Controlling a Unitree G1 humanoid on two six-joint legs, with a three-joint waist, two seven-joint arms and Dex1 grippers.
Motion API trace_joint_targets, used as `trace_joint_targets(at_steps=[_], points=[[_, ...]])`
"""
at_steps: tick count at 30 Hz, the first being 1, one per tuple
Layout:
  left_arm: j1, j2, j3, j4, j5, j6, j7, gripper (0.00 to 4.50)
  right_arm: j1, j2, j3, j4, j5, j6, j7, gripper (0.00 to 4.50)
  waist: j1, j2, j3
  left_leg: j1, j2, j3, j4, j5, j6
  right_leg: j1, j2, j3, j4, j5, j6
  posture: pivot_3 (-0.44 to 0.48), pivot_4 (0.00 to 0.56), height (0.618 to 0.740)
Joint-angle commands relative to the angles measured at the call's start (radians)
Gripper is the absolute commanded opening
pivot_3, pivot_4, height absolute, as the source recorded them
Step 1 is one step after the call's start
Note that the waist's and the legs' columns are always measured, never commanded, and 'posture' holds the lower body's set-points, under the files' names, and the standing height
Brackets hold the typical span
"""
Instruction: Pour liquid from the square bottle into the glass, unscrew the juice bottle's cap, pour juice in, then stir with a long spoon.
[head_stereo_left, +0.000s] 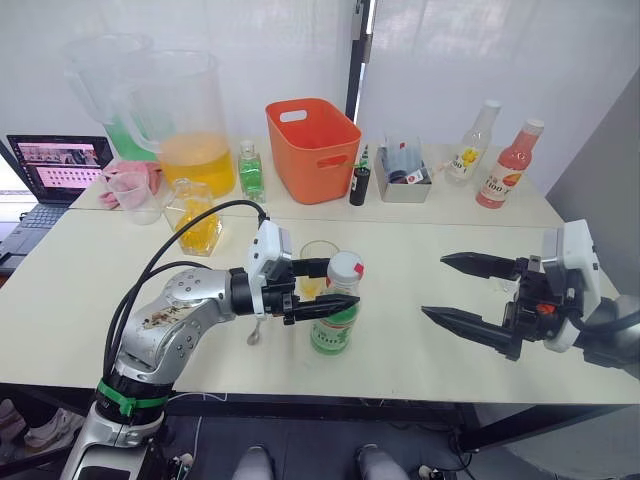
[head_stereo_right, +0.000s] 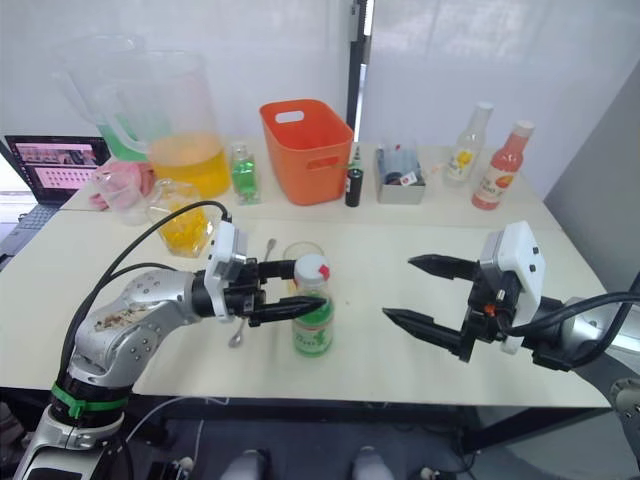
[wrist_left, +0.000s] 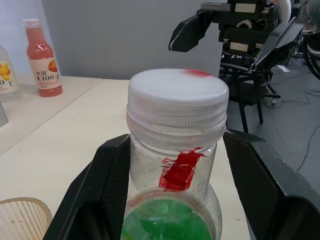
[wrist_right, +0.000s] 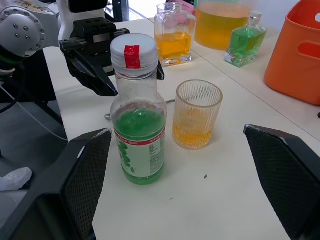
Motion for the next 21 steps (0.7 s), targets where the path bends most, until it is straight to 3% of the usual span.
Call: trace_joint_targets(at_steps=[1, 18, 21], points=[[-0.025, 0.008, -0.003, -0.007, 0.008, -0.013, -0.024, 3.01, 0.007, 0.005, -0.046, -0.028, 0.018, -0.03, -0.009, 4.5, 0.0, 0.0, 0.0, 0.0, 0.0, 0.0, 0.0, 0.0, 0.0, 0.0, 0.0, 0.0, 0.0, 0.0, 0.0, 0.0, 0.15, 0.74], [-0.056, 0.023, -0.006, 0.006, 0.013, 0.02, -0.047, 3.01, 0.018, 0.018, -0.039, -0.036, 0.008, -0.046, -0.031, 4.5, 0.0, 0.0, 0.0, 0.0, 0.0, 0.0, 0.0, 0.0, 0.0, 0.0, 0.0, 0.0, 0.0, 0.0, 0.0, 0.0, 0.15, 0.74], [-0.057, 0.019, -0.002, 0.01, 0.019, 0.021, -0.034, 2.23, 0.015, 0.017, -0.035, -0.036, 0.011, -0.047, -0.033, 4.5, 0.0, 0.0, 0.0, 0.0, 0.0, 0.0, 0.0, 0.0, 0.0, 0.0, 0.0, 0.0, 0.0, 0.0, 0.0, 0.0, 0.15, 0.74]])
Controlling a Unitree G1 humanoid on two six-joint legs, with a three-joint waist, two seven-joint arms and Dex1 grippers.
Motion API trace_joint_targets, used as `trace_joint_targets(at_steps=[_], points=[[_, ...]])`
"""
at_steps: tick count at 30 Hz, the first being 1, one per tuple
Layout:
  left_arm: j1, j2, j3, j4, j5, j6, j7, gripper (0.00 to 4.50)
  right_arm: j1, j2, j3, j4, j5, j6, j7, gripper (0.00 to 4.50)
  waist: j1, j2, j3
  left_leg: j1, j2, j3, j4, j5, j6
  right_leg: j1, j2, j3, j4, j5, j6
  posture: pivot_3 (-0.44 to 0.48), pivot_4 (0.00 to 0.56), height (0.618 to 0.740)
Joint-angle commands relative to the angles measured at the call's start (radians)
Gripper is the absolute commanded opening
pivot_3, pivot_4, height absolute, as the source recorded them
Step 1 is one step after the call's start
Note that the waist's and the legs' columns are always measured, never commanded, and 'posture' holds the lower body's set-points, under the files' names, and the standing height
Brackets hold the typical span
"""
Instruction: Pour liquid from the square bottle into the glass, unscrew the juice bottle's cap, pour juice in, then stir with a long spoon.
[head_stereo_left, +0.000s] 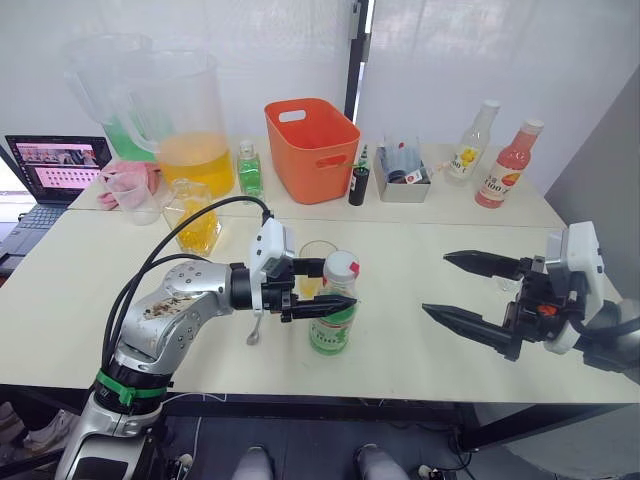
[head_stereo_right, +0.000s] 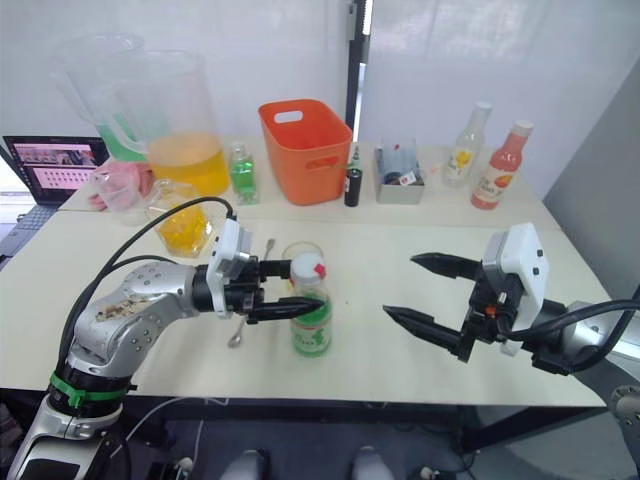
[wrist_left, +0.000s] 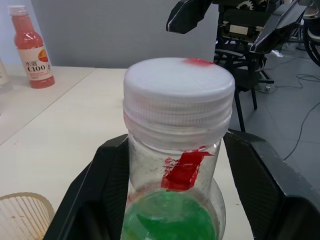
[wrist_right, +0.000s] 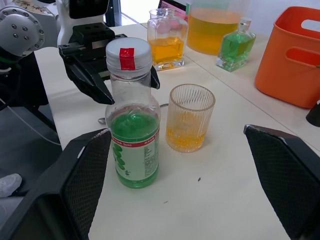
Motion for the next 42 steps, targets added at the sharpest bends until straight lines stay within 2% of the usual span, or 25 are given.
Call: trace_joint_targets(at_steps=[1, 3, 12, 16, 19, 26, 33, 36, 42], points=[[-0.016, -0.006, 0.012, -0.022, -0.004, 0.0, 0.008, 1.88, -0.006, 0.0, -0.023, -0.018, 0.013, -0.027, -0.005, 4.5, 0.0, 0.0, 0.0, 0.0, 0.0, 0.0, 0.0, 0.0, 0.0, 0.0, 0.0, 0.0, 0.0, 0.0, 0.0, 0.0, 0.15, 0.74], [-0.018, -0.005, 0.011, -0.021, -0.004, 0.0, 0.008, 1.47, -0.009, -0.001, -0.019, -0.021, 0.016, -0.026, -0.006, 4.5, 0.0, 0.0, 0.0, 0.0, 0.0, 0.0, 0.0, 0.0, 0.0, 0.0, 0.0, 0.0, 0.0, 0.0, 0.0, 0.0, 0.15, 0.74], [-0.034, -0.002, -0.001, -0.007, 0.014, -0.015, -0.009, 1.45, -0.086, 0.002, 0.047, -0.033, 0.065, -0.002, -0.057, 4.5, -0.001, 0.0, 0.0, 0.0, 0.0, 0.0, 0.0, 0.0, 0.0, 0.0, 0.0, 0.0, 0.0, 0.0, 0.0, 0.0, 0.15, 0.74], [-0.05, -0.004, -0.005, 0.012, 0.024, -0.025, -0.027, 1.45, -0.19, 0.01, 0.137, -0.022, 0.141, 0.05, -0.144, 4.5, -0.003, 0.0, 0.0, 0.0, 0.0, 0.0, 0.0, 0.0, 0.0, 0.0, 0.0, 0.0, 0.0, 0.0, 0.0, 0.0, 0.15, 0.74], [-0.065, -0.014, -0.013, 0.042, 0.029, -0.029, -0.048, 1.45, -0.303, 0.058, 0.24, -0.012, 0.161, 0.074, -0.226, 4.5, -0.004, 0.0, 0.0, 0.0, 0.0, 0.0, 0.0, 0.0, 0.0, 0.0, 0.0, 0.0, 0.0, 0.0, 0.0, 0.0, 0.15, 0.74], [-0.069, -0.017, -0.02, 0.064, 0.047, -0.032, -0.06, 1.45, -0.453, 0.148, 0.426, -0.003, 0.036, 0.11, -0.355, 4.5, 0.0, 0.0, 0.0, -0.001, 0.0, 0.0, 0.0, 0.0, 0.0, -0.001, 0.0, 0.0, 0.0, 0.0, 0.0, 0.0, 0.15, 0.74], [-0.069, -0.03, -0.022, 0.065, 0.047, -0.034, -0.057, 1.45, -0.484, 0.217, 0.472, -0.003, 0.001, 0.129, -0.408, 4.5, 0.0, 0.0, 0.0, -0.001, 0.0, -0.001, 0.0, 0.0, 0.0, -0.001, 0.0, 0.0, 0.0, 0.0, 0.0, 0.0, 0.15, 0.74], [-0.067, -0.032, -0.022, 0.06, 0.047, -0.033, -0.057, 1.45, -0.485, 0.229, 0.477, 0.005, -0.017, 0.143, -0.419, 3.7, 0.001, 0.0, 0.0, -0.001, 0.0, -0.001, 0.0, 0.0, 0.0, -0.001, 0.0, 0.0, 0.0, 0.0, 0.0, 0.0, 0.15, 0.74], [-0.057, -0.03, -0.02, 0.047, 0.044, -0.028, -0.052, 1.45, -0.476, 0.249, 0.471, 0.004, -0.006, 0.153, -0.414, 1.73, 0.0, 0.0, 0.0, -0.001, 0.0, -0.001, 0.0, 0.0, 0.0, -0.001, 0.0, 0.0, 0.0, 0.0, 0.0, 0.0, 0.15, 0.74]])
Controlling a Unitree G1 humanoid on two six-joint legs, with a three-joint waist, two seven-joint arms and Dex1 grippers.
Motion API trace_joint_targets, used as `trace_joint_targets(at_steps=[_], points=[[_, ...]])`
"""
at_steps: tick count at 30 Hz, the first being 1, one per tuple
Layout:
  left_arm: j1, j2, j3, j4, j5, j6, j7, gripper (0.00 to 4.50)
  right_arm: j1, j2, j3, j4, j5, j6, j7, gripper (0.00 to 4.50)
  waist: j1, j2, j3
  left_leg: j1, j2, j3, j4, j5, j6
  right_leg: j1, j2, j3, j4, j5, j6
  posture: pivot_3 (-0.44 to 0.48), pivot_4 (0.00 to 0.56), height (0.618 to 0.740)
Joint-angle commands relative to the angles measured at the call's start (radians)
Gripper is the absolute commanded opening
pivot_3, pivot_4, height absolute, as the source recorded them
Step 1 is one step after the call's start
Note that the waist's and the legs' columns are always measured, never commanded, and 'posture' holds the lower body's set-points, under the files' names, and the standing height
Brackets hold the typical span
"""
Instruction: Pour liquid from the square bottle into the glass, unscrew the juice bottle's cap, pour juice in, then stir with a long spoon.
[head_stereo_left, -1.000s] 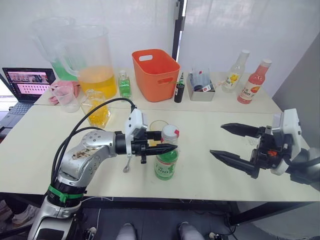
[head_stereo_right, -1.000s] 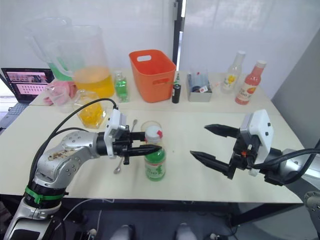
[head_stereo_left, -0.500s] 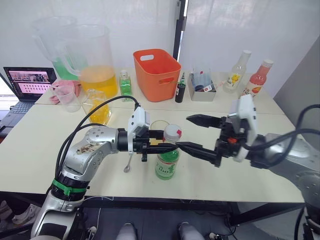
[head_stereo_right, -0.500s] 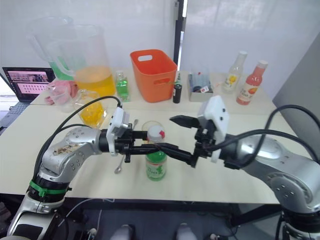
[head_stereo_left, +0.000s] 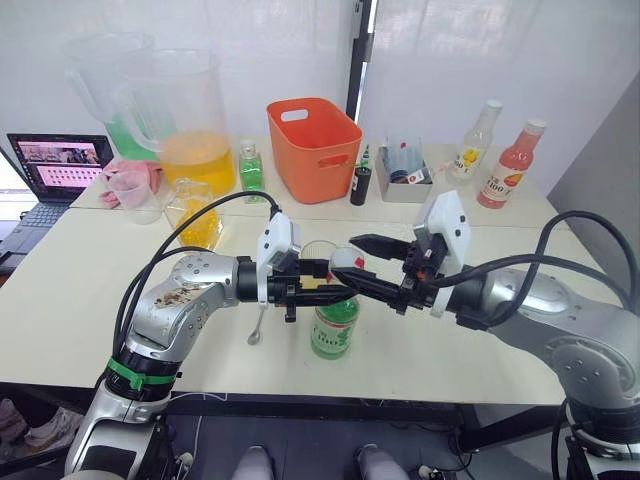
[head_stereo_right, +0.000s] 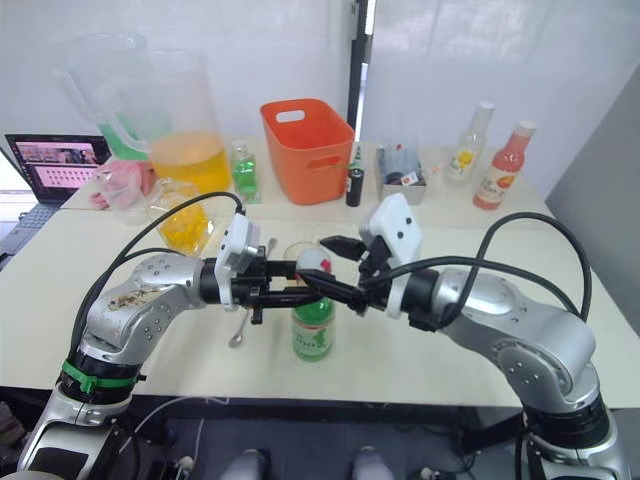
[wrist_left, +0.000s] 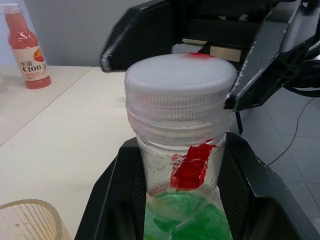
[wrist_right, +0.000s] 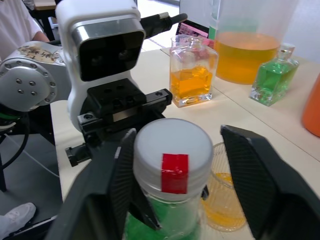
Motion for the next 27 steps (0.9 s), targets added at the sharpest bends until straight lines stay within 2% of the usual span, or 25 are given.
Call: trace_joint_targets(at_steps=[1, 6, 12, 16, 20, 23, 27], points=[[0.003, -0.004, 0.004, -0.032, 0.0, -0.008, 0.003, 1.45, -0.007, 0.005, -0.017, -0.008, 0.004, 0.006, -0.001, 1.66, 0.001, 0.0, 0.0, 0.0, 0.0, 0.0, 0.0, 0.0, 0.0, 0.0, 0.0, 0.0, 0.0, 0.0, 0.0, 0.0, 0.15, 0.74], [0.006, 0.003, 0.004, -0.04, 0.004, -0.016, -0.003, 1.45, -0.025, 0.004, 0.006, 0.014, 0.008, 0.006, 0.056, 1.66, 0.0, 0.0, 0.0, 0.0, 0.0, 0.0, 0.0, 0.0, 0.0, 0.0, 0.0, 0.0, 0.0, 0.0, 0.0, 0.0, 0.15, 0.74], [0.005, 0.023, 0.01, -0.049, 0.0, -0.021, -0.022, 1.45, -0.077, -0.024, 0.074, 0.12, -0.055, -0.041, 0.291, 1.66, -0.002, 0.0, 0.0, 0.0, 0.0, 0.0, 0.0, 0.0, 0.0, 0.0, 0.0, 0.0, 0.0, 0.0, 0.0, 0.0, 0.15, 0.74], [0.012, 0.033, 0.014, -0.061, 0.003, -0.023, -0.021, 1.45, -0.173, -0.041, 0.16, 0.255, -0.149, -0.186, 0.652, 1.66, -0.006, 0.0, 0.0, 0.001, 0.0, 0.0, 0.0, 0.0, 0.0, 0.0, 0.0, 0.0, 0.0, 0.0, 0.0, 0.0, 0.15, 0.74], [0.014, 0.049, 0.018, -0.075, 0.008, -0.027, -0.025, 1.45, -0.285, -0.009, 0.242, 0.46, -0.27, -0.307, 0.907, 1.66, -0.013, 0.0, 0.0, 0.0, 0.0, 0.0, 0.0, 0.0, 0.0, 0.0, 0.0, 0.0, 0.0, 0.0, 0.0, 0.0, 0.15, 0.74], [0.006, 0.059, 0.019, -0.076, 0.013, -0.032, -0.027, 1.45, -0.363, 0.035, 0.275, 0.633, -0.356, -0.393, 1.04, 1.66, -0.021, 0.0, 0.0, 0.0, 0.0, 0.0, -0.001, 0.0, 0.0, 0.0, 0.0, 0.0, 0.0, 0.0, 0.001, 0.0, 0.15, 0.74], [0.001, 0.066, 0.021, -0.074, 0.012, -0.03, -0.032, 1.45, -0.421, 0.065, 0.296, 0.738, -0.423, -0.469, 1.177, 1.66, -0.022, 0.0, 0.0, 0.0, 0.0, -0.001, -0.001, 0.0, 0.0, 0.0, 0.001, -0.001, 0.001, 0.0, 0.001, 0.0, 0.15, 0.74]])
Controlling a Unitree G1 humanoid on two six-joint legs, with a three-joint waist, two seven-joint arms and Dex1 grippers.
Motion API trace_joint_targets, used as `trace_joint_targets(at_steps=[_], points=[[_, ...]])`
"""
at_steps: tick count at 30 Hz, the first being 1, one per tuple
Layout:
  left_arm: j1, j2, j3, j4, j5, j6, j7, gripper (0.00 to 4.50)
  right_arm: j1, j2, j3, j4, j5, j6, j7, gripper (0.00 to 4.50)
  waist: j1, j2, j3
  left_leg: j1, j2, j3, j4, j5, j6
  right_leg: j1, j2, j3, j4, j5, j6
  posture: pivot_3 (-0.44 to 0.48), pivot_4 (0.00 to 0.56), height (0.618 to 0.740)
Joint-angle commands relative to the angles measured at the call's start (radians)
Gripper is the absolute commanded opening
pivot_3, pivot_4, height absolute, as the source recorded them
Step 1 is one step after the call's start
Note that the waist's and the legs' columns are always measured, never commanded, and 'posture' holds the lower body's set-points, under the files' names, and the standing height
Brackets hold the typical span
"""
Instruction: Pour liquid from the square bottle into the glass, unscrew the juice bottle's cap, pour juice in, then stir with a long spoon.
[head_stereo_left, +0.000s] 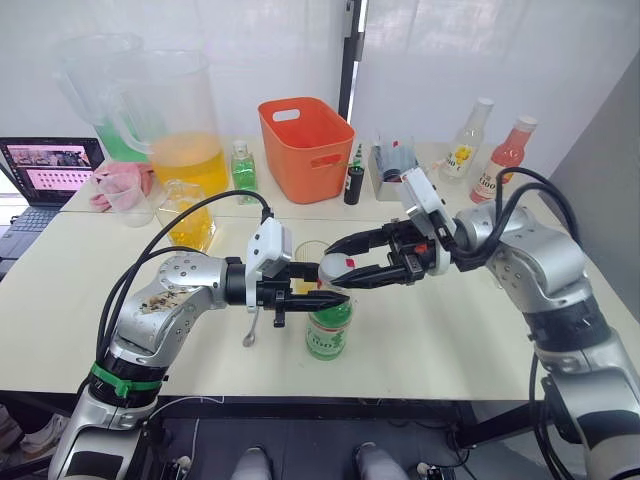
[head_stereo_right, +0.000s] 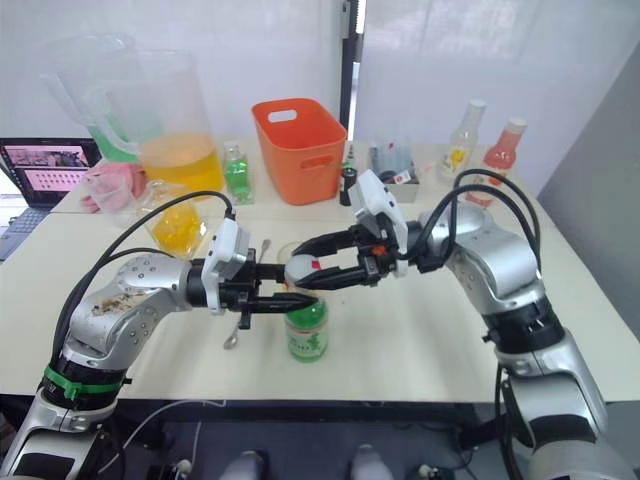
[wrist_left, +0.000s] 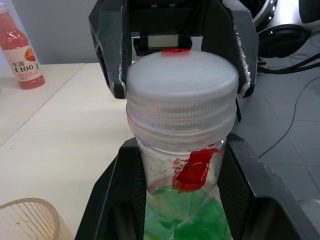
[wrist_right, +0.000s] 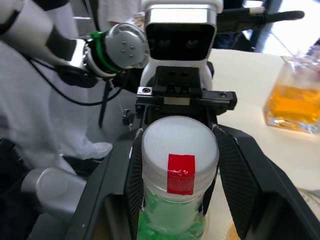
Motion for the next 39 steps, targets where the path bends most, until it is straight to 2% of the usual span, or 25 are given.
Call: trace_joint_targets(at_steps=[1, 5, 7, 9, 10, 12, 13, 17, 21, 26, 32, 39], points=[[-0.027, 0.005, 0.008, -0.027, 0.004, -0.007, 0.003, 1.45, -0.036, 0.024, 0.041, 0.042, -0.044, -0.055, 0.131, 1.66, 0.0, 0.0, 0.0, 0.0, 0.0, 0.0, 0.0, 0.0, 0.0, 0.0, 0.0, 0.0, 0.0, 0.0, 0.0, 0.0, 0.15, 0.74], [-0.023, 0.014, 0.01, -0.019, 0.011, -0.018, -0.008, 1.45, -0.073, 0.04, 0.015, 0.073, -0.04, -0.024, 0.158, 1.66, -0.001, 0.0, 0.0, 0.0, 0.0, 0.0, 0.0, 0.0, 0.0, 0.0, 0.0, 0.0, 0.001, 0.0, 0.0, 0.0, 0.15, 0.74], [-0.026, 0.016, 0.011, -0.007, 0.017, -0.025, -0.012, 1.45, -0.074, 0.043, -0.001, 0.063, -0.037, -0.003, 0.149, 2.69, -0.001, 0.0, 0.0, 0.0, 0.0, 0.0, 0.0, 0.0, 0.0, 0.0, 0.0, 0.0, 0.001, 0.0, 0.0, 0.0, 0.15, 0.74], [-0.029, 0.016, 0.009, 0.001, 0.02, -0.029, -0.016, 1.45, -0.073, 0.037, -0.025, 0.035, -0.017, 0.03, 0.135, 3.32, -0.001, 0.001, 0.0, 0.0, 0.0, 0.0, 0.0, 0.0, 0.0, -0.001, 0.0, 0.0, 0.001, 0.0, 0.0, 0.0, 0.15, 0.74], [-0.031, 0.015, 0.008, 0.007, 0.02, -0.033, -0.023, 1.45, -0.069, 0.03, -0.044, 0.016, -0.009, 0.042, 0.121, 3.78, -0.001, 0.001, 0.0, 0.0, 0.0, 0.0, 0.0, 0.0, 0.0, -0.001, 0.0, 0.0, 0.001, 0.0, 0.0, 0.0, 0.15, 0.74], [-0.035, 0.015, 0.007, 0.016, 0.012, -0.038, -0.048, 1.45, -0.06, 0.029, -0.088, -0.011, -0.004, 0.052, 0.067, 4.35, -0.001, 0.001, 0.0, 0.0, 0.0, 0.0, 0.0, 0.0, 0.0, -0.001, 0.0, 0.0, 0.002, 0.0, 0.0, 0.0, 0.15, 0.74], [-0.037, 0.014, 0.008, 0.02, 0.008, -0.037, -0.053, 1.45, -0.055, 0.028, -0.106, -0.024, -0.002, 0.06, 0.043, 4.47, -0.001, 0.001, 0.0, 0.0, 0.0, 0.0, 0.0, 0.0, 0.0, -0.001, 0.0, 0.0, 0.002, 0.0, 0.0, 0.0, 0.15, 0.74], [-0.045, 0.004, 0.003, 0.047, 0.022, -0.053, -0.065, 1.45, 0.024, -0.009, -0.205, -0.159, 0.047, 0.144, -0.074, 4.47, 0.001, 0.001, 0.0, 0.0, 0.0, 0.0, -0.001, 0.0, 0.0, -0.001, 0.0, 0.0, 0.002, 0.0, 0.0, 0.0, 0.15, 0.74], [-0.052, -0.017, 0.004, 0.072, 0.028, -0.074, -0.062, 1.45, 0.152, -0.034, -0.314, -0.345, 0.129, 0.268, -0.255, 4.47, 0.003, 0.001, 0.0, 0.0, 0.0, 0.0, -0.002, 0.0, 0.0, -0.001, 0.0, 0.0, 0.001, -0.001, 0.0, 0.0, 0.15, 0.74], [-0.048, -0.028, 0.01, 0.065, 0.014, -0.065, -0.057, 1.45, 0.255, 0.027, -0.407, -0.591, 0.253, 0.449, -0.621, 4.47, 0.001, 0.001, 0.0, 0.0, 0.0, -0.001, -0.001, 0.0, 0.0, -0.001, 0.0, 0.0, 0.002, 0.0, 0.0, 0.0, 0.15, 0.74], [-0.056, -0.036, 0.0, 0.072, 0.019, -0.052, -0.053, 1.45, 0.354, 0.081, -0.42, -0.78, 0.32, 0.597, -0.949, 4.47, 0.006, 0.001, 0.0, 0.0, 0.0, 0.0, -0.001, 0.0, 0.0, -0.001, 0.0, 0.001, 0.0, 0.0, 0.0, 0.0, 0.15, 0.74], [-0.069, -0.057, -0.017, 0.082, 0.029, -0.043, -0.046, 1.45, 0.39, 0.124, -0.39, -0.829, 0.393, 0.664, -1.14, 4.47, 0.007, 0.001, 0.0, 0.0, 0.0, -0.001, -0.001, 0.0, 0.0, -0.001, 0.0, 0.001, 0.0, 0.0, 0.0, 0.0, 0.15, 0.74]])
